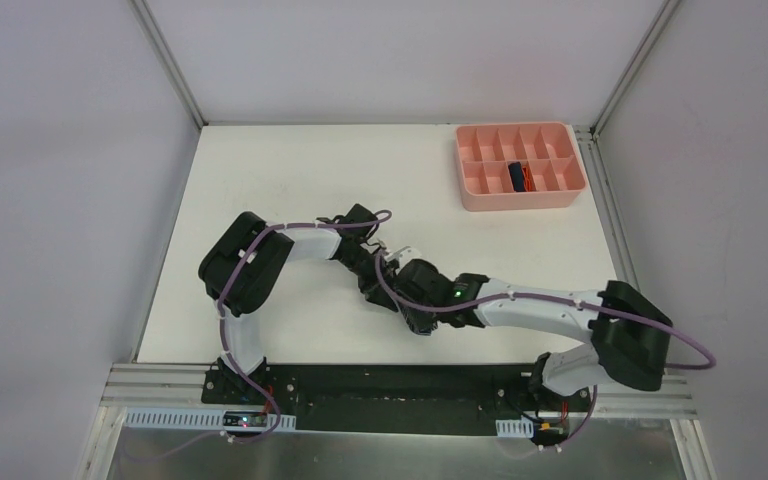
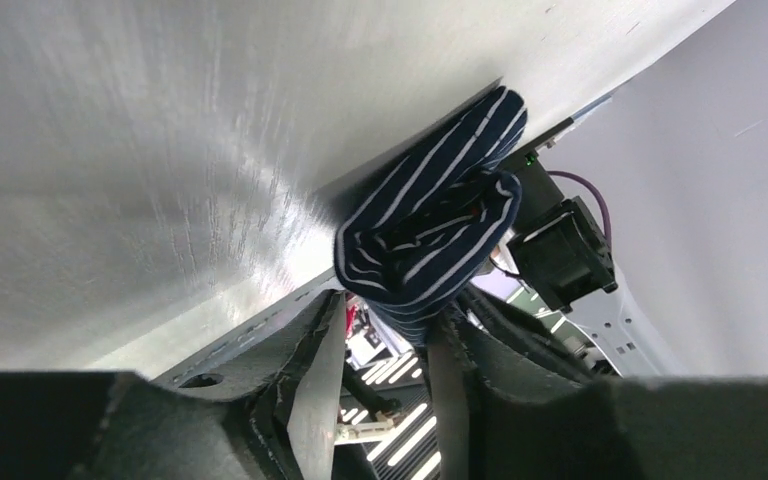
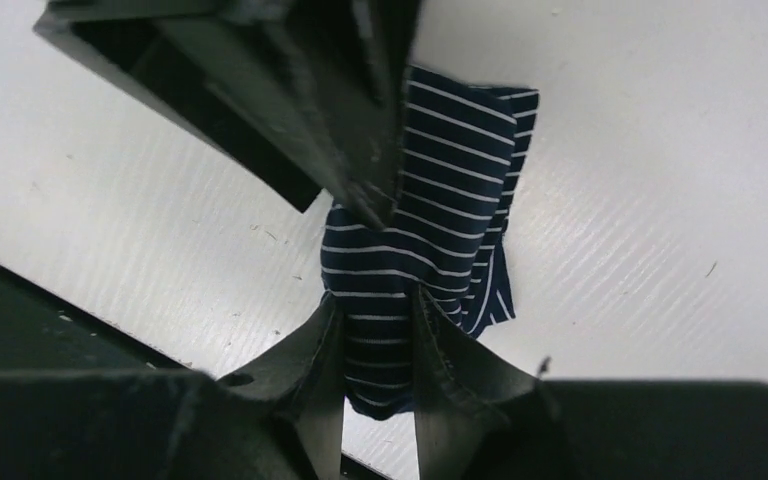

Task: Roll the underwear
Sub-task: Roll the underwear to the center of the board.

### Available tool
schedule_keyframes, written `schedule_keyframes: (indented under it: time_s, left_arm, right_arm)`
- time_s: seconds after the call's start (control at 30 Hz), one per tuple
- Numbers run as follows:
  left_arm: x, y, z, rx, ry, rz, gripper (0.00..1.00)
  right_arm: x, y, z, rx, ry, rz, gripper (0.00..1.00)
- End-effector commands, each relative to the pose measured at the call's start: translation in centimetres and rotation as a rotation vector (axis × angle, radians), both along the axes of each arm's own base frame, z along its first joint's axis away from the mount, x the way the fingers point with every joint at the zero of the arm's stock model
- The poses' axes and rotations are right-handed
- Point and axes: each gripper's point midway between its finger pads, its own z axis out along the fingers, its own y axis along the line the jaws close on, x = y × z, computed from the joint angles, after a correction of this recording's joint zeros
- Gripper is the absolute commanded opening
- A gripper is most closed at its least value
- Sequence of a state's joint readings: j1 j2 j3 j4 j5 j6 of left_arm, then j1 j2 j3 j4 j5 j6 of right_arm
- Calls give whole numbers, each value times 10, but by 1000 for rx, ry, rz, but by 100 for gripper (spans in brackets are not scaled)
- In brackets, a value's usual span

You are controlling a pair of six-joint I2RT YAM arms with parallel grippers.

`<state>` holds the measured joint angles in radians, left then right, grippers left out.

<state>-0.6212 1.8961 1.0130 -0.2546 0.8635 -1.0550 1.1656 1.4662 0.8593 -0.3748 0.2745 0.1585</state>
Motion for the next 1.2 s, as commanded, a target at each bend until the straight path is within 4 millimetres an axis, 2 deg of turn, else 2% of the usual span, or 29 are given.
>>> schedule_keyframes:
  time_s: [0.0,0.23,0.4,0.6,0.73,1.03,1.17]
  left_arm:
    - [-3,5,12,10,61,35,39]
    - [-8,13,20,11,59,61,58]
    - [-18,19,16,28,74,60,65]
    - [-22,13,16,32,53,35,70]
    - [-16,10,18,29,28,37,70]
    - [-12,2,16,4,20,20,62]
    - [-18,0,2,18,57,-6,50]
  right_arm:
    - [-7,13,16,291,145,-46,22]
    - [-8,9,15,482,284,-128,21]
    - [-8,11,9,540,340,-180,21]
    - [-3,16,5,592,372,-227,21]
    - [-3,20,1,638,400,-266,21]
    - [0,25,-8,672,430,-312,22]
    - [3,27,-9,663,430,-318,28]
